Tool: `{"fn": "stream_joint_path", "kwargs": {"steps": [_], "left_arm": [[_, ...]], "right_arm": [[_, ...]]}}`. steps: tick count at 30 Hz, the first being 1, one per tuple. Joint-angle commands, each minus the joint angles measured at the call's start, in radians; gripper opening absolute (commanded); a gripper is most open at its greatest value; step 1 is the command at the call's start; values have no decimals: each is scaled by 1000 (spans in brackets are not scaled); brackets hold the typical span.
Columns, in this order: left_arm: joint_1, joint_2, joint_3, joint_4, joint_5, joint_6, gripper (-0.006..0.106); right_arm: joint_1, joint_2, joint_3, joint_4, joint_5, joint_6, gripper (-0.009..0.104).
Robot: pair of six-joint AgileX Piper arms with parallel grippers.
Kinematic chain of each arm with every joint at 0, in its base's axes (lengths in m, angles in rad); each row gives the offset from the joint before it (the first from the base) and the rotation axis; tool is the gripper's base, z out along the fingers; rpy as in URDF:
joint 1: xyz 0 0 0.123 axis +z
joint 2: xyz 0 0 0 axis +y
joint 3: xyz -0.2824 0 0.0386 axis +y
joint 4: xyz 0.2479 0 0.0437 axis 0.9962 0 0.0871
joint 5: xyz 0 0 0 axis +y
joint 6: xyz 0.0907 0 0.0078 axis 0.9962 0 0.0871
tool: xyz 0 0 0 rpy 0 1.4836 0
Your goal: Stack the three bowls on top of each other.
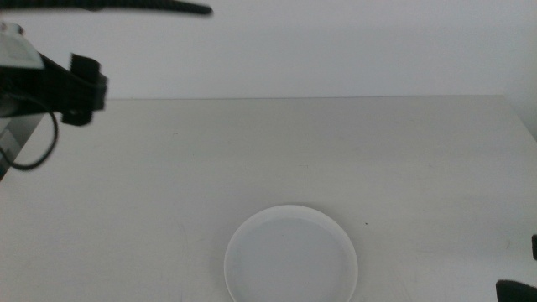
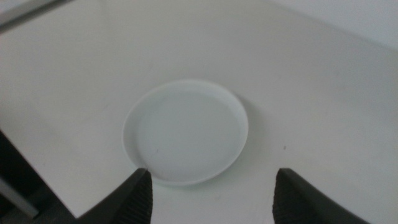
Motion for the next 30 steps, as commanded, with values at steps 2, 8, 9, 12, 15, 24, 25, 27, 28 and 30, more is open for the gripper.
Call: {"fn": "stream_joint_path", "kwargs": {"steps": [2, 8, 9, 12, 15, 24, 25, 27, 28, 30], "left_arm": [[82, 13, -55, 6, 4, -6, 105], [233, -37, -27, -149, 11, 83, 105], [252, -59, -10, -170, 10, 98, 105], [287, -141, 65, -186, -1, 102, 105], [288, -246, 153, -185, -46, 102, 105], [285, -535, 381, -196, -128, 93, 105], [285, -556, 402, -202, -134, 93, 105], [285, -608, 458, -223, -170, 93, 105], [285, -629, 486, -230, -197, 93, 105], [285, -673, 533, -235, -259, 93, 105]], "right_arm": [[2, 8, -23, 7, -98, -4, 50], [2, 20, -24, -80, -215, 145, 50], [2, 28, -24, -125, -231, 188, 50], [1, 70, -24, -278, -239, 367, 50], [1, 121, -24, -424, -266, 552, 50], [1, 190, -24, -852, -287, 934, 46], [1, 183, -24, -871, -284, 947, 46], [1, 164, -23, -894, -284, 954, 46], [1, 154, -23, -904, -288, 954, 46], [1, 138, -23, -922, -305, 953, 46]]}}
